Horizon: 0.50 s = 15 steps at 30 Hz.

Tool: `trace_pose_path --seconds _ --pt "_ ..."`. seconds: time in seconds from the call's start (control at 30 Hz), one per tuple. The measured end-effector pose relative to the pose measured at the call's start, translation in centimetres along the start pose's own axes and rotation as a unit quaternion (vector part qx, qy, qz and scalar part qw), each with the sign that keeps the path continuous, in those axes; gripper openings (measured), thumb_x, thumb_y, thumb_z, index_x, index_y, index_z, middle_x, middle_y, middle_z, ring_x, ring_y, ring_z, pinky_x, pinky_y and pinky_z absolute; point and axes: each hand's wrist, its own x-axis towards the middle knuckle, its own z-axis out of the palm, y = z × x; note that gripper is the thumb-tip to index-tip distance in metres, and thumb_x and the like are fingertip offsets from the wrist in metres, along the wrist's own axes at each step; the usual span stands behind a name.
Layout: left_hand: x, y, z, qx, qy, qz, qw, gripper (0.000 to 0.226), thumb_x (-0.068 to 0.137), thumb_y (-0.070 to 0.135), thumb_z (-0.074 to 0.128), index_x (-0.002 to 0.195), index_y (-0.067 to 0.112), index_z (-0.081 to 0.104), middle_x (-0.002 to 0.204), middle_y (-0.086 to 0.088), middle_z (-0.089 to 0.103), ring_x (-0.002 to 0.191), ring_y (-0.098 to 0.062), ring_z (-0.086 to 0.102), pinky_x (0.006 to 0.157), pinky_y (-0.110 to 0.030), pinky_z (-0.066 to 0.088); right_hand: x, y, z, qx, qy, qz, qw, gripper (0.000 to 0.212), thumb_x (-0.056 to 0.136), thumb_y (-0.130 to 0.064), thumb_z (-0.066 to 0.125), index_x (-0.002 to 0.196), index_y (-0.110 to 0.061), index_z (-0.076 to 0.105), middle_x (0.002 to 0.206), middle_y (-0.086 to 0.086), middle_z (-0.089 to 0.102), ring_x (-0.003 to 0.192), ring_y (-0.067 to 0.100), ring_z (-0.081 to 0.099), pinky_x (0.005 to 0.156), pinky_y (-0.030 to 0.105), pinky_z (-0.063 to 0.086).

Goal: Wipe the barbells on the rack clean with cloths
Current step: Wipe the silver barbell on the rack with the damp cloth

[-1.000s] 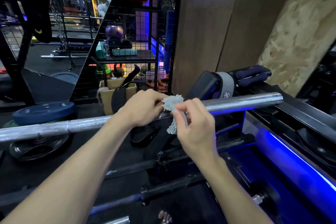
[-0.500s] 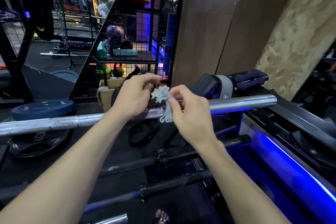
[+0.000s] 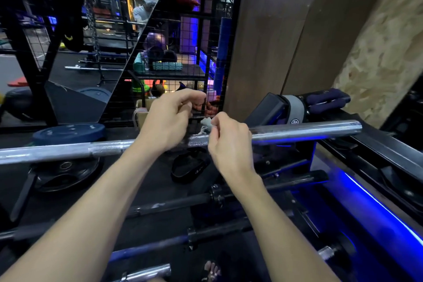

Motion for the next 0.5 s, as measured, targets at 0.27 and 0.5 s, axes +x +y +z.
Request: trace_pose_path --seconds 0.27,0.5 --pt "0.3 0.0 0.4 -0.025 0.017 -0.004 1.0 0.039 0.103 0.001 0.047 0.116 0.026 0.074 0.11 0.017 0.073 0.074 0.006 0.061 0.074 -0.01 0.046 -0.3 1.2 0.2 0.015 0.03 -0.031 0.999 0.006 0.094 -0.008 0.06 0.097 -0.01 0.064 0.088 0.01 0.072 0.08 0.038 0.064 0.07 0.041 0.044" --pt "0.1 0.3 0.7 -0.017 0.014 -0.007 1.0 0.037 0.104 0.003 0.048 0.115 0.027 0.075 0.108 0.018 0.073 0.073 0.003 0.061 0.074 -0.013 0.045 0.7 2.8 -1.3 0.004 0.021 -0.025 0.999 0.004 0.097 -0.011 0.058 0.098 -0.011 0.062 0.084 0.01 0.071 0.078 0.037 0.064 0.07 0.042 0.049"
